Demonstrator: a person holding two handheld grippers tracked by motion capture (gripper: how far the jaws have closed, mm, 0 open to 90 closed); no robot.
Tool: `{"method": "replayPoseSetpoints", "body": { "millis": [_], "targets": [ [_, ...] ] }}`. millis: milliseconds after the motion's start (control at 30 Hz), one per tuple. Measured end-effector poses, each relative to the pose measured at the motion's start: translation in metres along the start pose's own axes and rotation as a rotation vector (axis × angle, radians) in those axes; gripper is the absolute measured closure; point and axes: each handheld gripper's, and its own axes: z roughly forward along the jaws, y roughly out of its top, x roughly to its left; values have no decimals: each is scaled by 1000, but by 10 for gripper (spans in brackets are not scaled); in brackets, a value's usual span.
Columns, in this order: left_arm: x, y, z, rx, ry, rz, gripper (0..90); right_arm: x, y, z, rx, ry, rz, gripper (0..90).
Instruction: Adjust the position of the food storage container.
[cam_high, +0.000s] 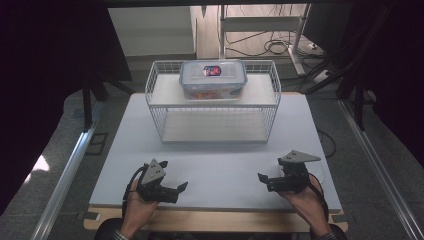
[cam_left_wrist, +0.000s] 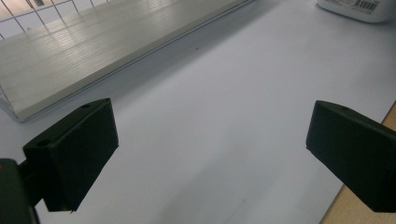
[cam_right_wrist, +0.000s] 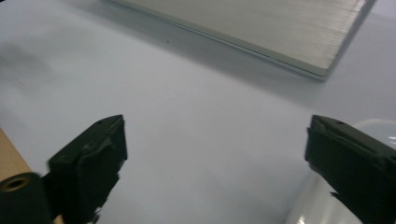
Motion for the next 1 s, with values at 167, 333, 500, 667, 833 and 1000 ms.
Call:
{"method": "replayPoseSetpoints", "body": {
  "millis": [167, 333, 500, 667, 833, 1000],
  "targets": [
    [1, -1, 0, 0, 2, -4, 22, -11, 1, -11, -1, -42, 11, 330],
    [2, -1, 0, 1, 5, -7, 23, -24, 0, -22, -20, -90, 15, 517],
    [3, -1, 0, 0, 5, -11, 24, -38, -1, -32, -7, -119, 25, 698],
    [3, -2, 1, 4, 5, -15, 26, -51, -4, -40, 4, -156, 39, 836],
    [3, -2, 1, 3, 6, -14, 28, -61, -7, -46, 15, -191, 72, 895],
    [3, -2, 0, -3, 7, -13, 28, -72, -11, -54, 13, -234, 100, 897]
  ]
}}
